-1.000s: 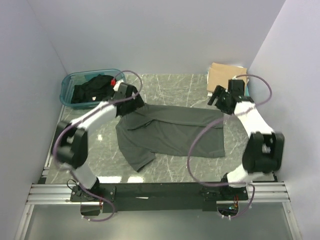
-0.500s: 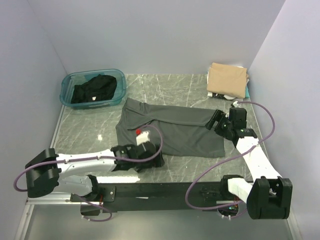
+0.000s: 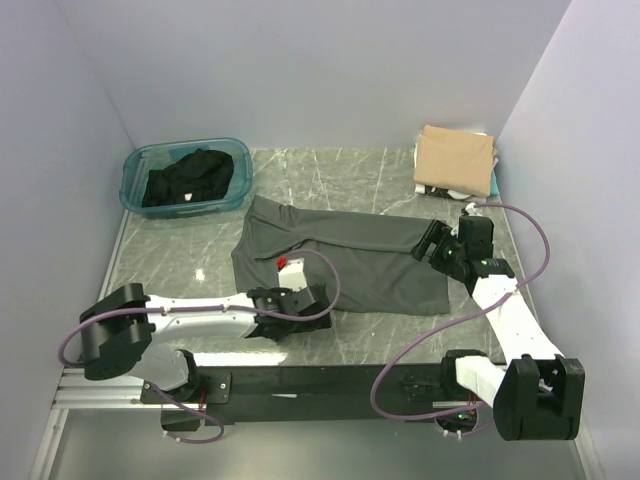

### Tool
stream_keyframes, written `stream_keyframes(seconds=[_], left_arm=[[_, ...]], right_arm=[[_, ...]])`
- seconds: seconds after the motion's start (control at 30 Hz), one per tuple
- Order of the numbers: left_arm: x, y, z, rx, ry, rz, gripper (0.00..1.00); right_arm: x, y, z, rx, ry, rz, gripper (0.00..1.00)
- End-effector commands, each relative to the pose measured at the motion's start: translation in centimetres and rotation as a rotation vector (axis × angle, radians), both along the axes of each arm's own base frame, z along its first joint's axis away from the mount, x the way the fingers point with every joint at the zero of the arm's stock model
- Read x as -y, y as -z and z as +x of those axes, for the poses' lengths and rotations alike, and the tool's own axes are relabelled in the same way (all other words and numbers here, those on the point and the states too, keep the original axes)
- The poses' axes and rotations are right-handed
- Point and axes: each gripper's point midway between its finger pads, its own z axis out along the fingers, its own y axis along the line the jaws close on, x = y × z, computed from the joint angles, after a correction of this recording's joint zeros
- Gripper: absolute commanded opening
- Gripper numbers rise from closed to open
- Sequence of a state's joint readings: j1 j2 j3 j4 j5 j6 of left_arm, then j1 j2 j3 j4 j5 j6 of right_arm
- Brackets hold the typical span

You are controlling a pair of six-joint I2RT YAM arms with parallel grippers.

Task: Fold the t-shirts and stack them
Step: Fold the tshirt

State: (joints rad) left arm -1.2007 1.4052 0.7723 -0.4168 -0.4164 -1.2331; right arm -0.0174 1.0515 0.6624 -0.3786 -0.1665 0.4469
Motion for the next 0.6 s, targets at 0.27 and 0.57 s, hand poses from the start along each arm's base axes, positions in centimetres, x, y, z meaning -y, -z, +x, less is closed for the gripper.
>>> stream_keyframes(seconds=[0.27, 0.57], left_arm=[[-2.6, -3.1, 6.6, 0.165, -0.178, 0.109, 0.99], [-1.8, -1.7, 6.6, 0.136, -0.144, 0.125, 0.99]], right_arm=[[0.4, -0.1, 0.1, 0.019, -0.009, -0.033, 0.89], [0.4, 0.3, 0.1, 0.006, -0.01, -0.033, 0.89]])
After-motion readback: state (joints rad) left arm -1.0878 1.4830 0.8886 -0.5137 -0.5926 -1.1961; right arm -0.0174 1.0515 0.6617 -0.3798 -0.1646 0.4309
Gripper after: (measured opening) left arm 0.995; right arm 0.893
